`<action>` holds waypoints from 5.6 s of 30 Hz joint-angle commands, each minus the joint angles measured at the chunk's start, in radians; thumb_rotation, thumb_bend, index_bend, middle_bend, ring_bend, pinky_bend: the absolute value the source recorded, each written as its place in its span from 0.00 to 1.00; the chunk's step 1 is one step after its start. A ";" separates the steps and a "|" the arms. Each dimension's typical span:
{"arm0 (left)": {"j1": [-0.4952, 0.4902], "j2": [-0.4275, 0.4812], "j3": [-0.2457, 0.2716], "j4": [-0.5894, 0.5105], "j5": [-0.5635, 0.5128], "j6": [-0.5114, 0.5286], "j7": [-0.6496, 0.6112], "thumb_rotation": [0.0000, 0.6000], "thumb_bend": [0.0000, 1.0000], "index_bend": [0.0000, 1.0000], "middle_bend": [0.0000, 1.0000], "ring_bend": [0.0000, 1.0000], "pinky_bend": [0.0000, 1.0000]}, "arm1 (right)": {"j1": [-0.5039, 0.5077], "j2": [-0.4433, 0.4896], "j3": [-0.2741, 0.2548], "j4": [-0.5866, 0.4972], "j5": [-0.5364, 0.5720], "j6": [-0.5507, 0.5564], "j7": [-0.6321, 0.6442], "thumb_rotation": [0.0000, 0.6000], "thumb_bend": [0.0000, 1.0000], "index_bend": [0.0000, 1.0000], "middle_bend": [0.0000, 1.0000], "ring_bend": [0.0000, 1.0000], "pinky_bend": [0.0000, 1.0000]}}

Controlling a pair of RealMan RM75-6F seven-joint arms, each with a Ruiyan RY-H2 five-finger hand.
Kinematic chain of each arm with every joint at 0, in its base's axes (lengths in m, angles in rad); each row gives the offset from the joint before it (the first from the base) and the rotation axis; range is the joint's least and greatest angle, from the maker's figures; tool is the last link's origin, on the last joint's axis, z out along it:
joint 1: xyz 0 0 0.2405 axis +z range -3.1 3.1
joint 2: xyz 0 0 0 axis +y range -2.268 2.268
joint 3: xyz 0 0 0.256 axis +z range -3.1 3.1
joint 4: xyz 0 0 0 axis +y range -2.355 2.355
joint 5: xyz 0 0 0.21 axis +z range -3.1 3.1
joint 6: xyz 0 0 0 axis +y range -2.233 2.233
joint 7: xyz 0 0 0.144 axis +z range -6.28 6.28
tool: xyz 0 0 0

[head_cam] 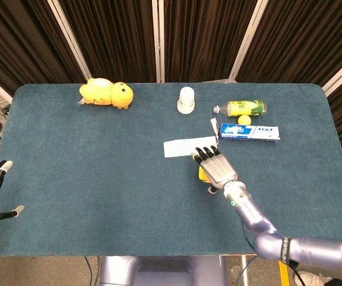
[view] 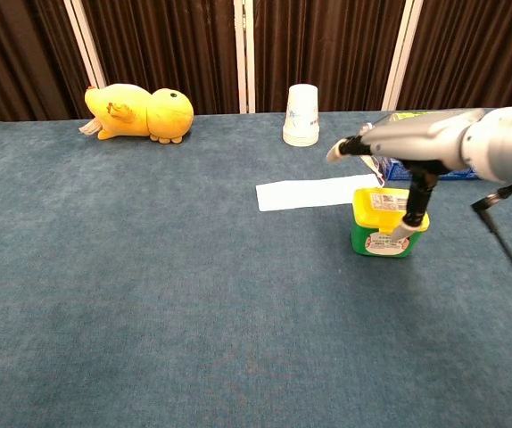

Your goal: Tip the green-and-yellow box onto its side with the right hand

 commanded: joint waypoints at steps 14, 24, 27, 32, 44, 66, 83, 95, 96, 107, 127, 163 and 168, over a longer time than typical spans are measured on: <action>0.002 0.008 0.001 -0.002 0.007 0.006 -0.016 1.00 0.00 0.00 0.00 0.00 0.00 | 0.177 -0.164 -0.156 0.142 0.157 0.148 -0.309 1.00 0.04 0.07 0.17 0.11 0.20; 0.004 0.012 0.002 -0.004 0.010 0.009 -0.027 1.00 0.00 0.00 0.00 0.00 0.00 | 0.199 -0.203 -0.193 0.192 0.152 0.210 -0.397 1.00 0.23 0.29 0.49 0.47 0.58; 0.004 0.013 0.002 -0.004 0.012 0.009 -0.028 1.00 0.00 0.00 0.00 0.00 0.00 | 0.193 -0.204 -0.196 0.194 0.128 0.212 -0.383 1.00 0.29 0.33 0.55 0.52 0.61; 0.005 0.015 0.003 -0.006 0.014 0.011 -0.031 1.00 0.00 0.00 0.00 0.00 0.00 | 0.176 -0.187 -0.191 0.182 0.049 0.213 -0.318 1.00 0.32 0.36 0.56 0.53 0.62; 0.005 0.018 0.008 -0.013 0.027 0.014 -0.037 1.00 0.00 0.00 0.00 0.00 0.00 | 0.014 -0.046 -0.107 0.093 -0.231 0.173 0.260 1.00 0.33 0.38 0.56 0.53 0.62; 0.005 0.013 0.021 -0.029 0.052 0.018 -0.017 1.00 0.00 0.00 0.00 0.00 0.00 | -0.188 -0.130 -0.226 0.412 -0.802 0.212 0.996 1.00 0.33 0.45 0.55 0.53 0.59; 0.005 0.011 0.026 -0.033 0.061 0.019 -0.012 1.00 0.00 0.00 0.00 0.00 0.00 | -0.224 -0.073 -0.319 0.495 -0.934 0.199 1.208 1.00 0.15 0.08 0.09 0.03 0.00; 0.007 0.010 0.032 -0.038 0.076 0.026 -0.008 1.00 0.00 0.00 0.00 0.00 0.00 | -0.295 0.064 -0.362 0.437 -0.999 0.314 1.268 1.00 0.13 0.01 0.00 0.00 0.00; 0.007 0.010 0.032 -0.039 0.077 0.026 -0.008 1.00 0.00 0.00 0.00 0.00 0.00 | -0.298 0.073 -0.360 0.426 -1.002 0.320 1.252 1.00 0.13 0.00 0.00 0.00 0.00; 0.006 0.011 0.031 -0.039 0.077 0.027 -0.009 1.00 0.00 0.00 0.00 0.00 0.00 | -0.209 0.192 -0.301 0.158 -0.994 0.151 0.760 1.00 0.01 0.00 0.00 0.00 0.00; 0.001 0.014 0.022 -0.021 0.048 0.010 -0.027 1.00 0.00 0.00 0.00 0.00 0.00 | -0.065 -0.012 -0.197 0.001 -0.534 -0.087 -0.190 1.00 0.05 0.05 0.01 0.00 0.05; 0.000 0.006 0.027 -0.023 0.056 0.014 -0.008 1.00 0.00 0.00 0.00 0.00 0.00 | -0.160 -0.040 -0.184 0.190 -0.789 0.218 0.483 1.00 0.58 0.46 0.53 0.40 0.59; 0.001 0.007 0.028 -0.025 0.062 0.018 -0.013 1.00 0.00 0.00 0.00 0.00 0.00 | -0.200 -0.065 -0.180 0.234 -0.786 0.233 0.780 1.00 0.58 0.46 0.52 0.40 0.54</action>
